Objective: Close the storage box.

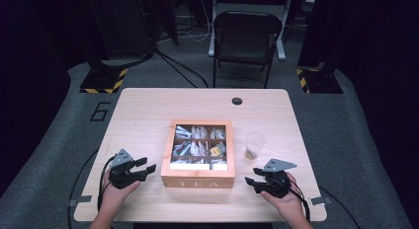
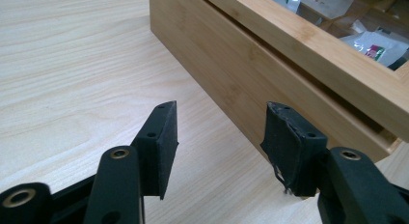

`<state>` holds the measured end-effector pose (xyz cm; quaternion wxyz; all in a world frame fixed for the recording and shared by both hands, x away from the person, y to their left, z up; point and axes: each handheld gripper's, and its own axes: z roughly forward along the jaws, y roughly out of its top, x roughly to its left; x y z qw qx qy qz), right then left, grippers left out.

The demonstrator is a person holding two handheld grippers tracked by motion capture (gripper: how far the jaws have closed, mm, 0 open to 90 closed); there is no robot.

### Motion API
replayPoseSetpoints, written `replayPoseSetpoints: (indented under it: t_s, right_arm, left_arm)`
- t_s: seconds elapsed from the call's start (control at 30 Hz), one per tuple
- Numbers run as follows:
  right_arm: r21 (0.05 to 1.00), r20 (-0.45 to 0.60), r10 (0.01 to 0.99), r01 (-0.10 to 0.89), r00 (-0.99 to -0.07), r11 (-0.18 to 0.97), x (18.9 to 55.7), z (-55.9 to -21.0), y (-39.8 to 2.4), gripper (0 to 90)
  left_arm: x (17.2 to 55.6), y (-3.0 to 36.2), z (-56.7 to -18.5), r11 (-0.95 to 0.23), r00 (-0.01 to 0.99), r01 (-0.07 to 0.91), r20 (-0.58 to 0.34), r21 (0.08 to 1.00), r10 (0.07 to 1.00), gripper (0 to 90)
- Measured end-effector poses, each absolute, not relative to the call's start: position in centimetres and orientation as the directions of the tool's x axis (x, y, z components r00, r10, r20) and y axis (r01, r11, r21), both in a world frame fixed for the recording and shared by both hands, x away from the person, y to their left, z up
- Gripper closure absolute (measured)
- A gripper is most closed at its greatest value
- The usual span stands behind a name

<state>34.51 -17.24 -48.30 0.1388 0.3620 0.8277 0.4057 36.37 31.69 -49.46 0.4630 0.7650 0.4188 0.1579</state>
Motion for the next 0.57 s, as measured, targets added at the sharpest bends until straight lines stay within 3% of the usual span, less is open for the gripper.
replayPoseSetpoints:
  t_s: [0.27, 0.57]
  right_arm:
    - [0.747, 0.033, 0.707, 0.487, -0.707, 0.452, 34.63, -49.08, -16.94, 43.7]
    - [0.740, 0.004, 0.700, 0.473, -0.714, 0.478, 34.49, -49.06, -16.41, 43.3]
  left_arm:
    - [36.24, 31.69, -49.96, -0.212, 0.585, 0.507, -0.153, 0.836, 0.796, 40.1]
    - [36.26, 31.73, -50.16, -0.222, 0.588, 0.515, -0.153, 0.828, 0.794, 39.9]
